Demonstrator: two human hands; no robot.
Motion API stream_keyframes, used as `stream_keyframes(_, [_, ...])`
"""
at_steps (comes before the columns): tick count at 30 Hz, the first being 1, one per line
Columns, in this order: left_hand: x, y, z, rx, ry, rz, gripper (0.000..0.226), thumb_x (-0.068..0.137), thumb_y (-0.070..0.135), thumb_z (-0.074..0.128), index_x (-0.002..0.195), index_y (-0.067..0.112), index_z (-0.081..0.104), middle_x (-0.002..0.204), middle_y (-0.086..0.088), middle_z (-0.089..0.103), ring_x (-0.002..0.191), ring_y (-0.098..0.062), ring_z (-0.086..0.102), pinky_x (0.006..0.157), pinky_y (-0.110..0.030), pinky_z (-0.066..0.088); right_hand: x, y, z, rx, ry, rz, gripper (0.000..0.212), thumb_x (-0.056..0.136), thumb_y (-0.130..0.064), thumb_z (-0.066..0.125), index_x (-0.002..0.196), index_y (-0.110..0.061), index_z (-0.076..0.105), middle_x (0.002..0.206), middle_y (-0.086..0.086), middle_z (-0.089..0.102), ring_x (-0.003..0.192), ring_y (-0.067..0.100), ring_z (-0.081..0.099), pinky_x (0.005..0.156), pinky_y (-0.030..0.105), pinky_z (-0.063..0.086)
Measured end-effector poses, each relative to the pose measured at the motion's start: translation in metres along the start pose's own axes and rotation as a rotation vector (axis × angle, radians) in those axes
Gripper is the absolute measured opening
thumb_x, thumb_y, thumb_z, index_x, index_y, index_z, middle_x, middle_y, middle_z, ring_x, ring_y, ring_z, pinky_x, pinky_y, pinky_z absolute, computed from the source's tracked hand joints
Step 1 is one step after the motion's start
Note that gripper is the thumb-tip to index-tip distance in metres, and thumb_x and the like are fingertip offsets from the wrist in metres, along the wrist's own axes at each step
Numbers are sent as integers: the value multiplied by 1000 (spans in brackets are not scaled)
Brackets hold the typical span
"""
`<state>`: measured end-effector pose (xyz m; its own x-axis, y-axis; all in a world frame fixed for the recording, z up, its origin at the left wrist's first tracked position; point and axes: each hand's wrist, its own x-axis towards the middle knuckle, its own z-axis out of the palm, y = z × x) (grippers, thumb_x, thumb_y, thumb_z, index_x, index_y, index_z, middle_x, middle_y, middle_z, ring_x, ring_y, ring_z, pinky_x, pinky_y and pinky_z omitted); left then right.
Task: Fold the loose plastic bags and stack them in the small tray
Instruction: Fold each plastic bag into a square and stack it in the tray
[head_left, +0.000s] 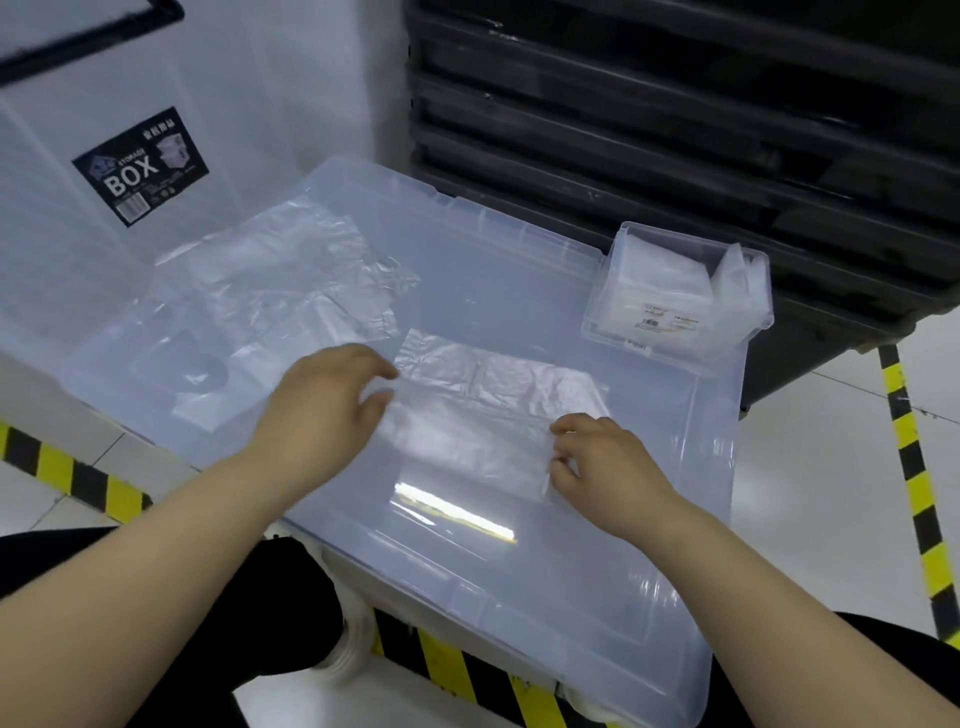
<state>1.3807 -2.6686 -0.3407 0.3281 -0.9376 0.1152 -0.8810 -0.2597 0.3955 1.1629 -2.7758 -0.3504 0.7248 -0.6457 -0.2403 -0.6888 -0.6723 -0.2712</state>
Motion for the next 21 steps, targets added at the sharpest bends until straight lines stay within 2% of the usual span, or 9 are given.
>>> stream_keyframes(2, [-8,13,21,95,4,234,41,81,31,40,97,6,70,105,-15,68,96,-31,65,88,-38,46,1,0,1,3,28,13,28,95,-17,38,106,-8,62,131,-2,49,112,20,45,91,24,33])
stream_keyframes(4, [-19,25,44,194,-81,395,44,86,33,37,106,9,67,114,-14,65,110,-26,54,97,-38,32,3,2,4,0,61,25,27,96,-18,39,108,-9,61,128,0,52,111,21,47,91,24,34])
stream_keyframes(8, [-30,33,63,317,-410,374,73,99,44,0,117,13,63,124,-7,60,119,-20,54,105,-33,17,5,5,8,-2,125,24,28,96,-20,39,114,-12,59,124,-2,55,110,19,49,89,24,33])
stream_keyframes(9, [-29,34,62,326,-452,340,83,95,51,-9,126,11,57,134,-9,52,127,-19,43,108,-31,11,5,5,9,-8,135,29,28,96,-19,39,114,-12,59,123,-2,55,109,19,50,88,24,32])
stream_keyframes(11, [-25,35,63,306,-505,304,113,64,69,-37,147,15,17,151,-3,-2,136,-15,-10,108,-25,-14,5,3,8,-7,159,46,27,96,-19,39,113,-13,59,120,-2,57,108,18,51,84,23,31])
stream_keyframes(13, [-25,38,61,285,-576,248,127,32,69,-50,146,26,-14,135,9,-35,122,-7,-36,101,-28,-27,5,3,8,-25,179,58,28,96,-17,38,116,-15,57,121,-3,56,108,17,51,83,23,29])
stream_keyframes(17, [-23,38,60,249,-569,178,128,25,76,-45,143,38,-15,132,15,-37,122,-5,-37,103,-38,-24,5,9,8,-178,203,231,38,86,-7,53,124,-14,53,120,1,57,107,22,51,87,28,28])
stream_keyframes(20, [-19,38,59,205,-588,129,116,36,86,-18,143,43,-11,145,12,-33,133,-10,-33,105,-43,-23,6,6,13,-242,302,225,56,37,0,84,91,-4,70,97,15,69,85,34,67,76,39,53])
stream_keyframes(21, [-16,38,59,205,-593,126,112,38,85,-13,143,44,-11,148,10,-31,136,-13,-30,105,-44,-23,5,2,18,-246,332,166,52,40,-4,84,90,-3,71,99,17,69,89,35,67,78,43,53])
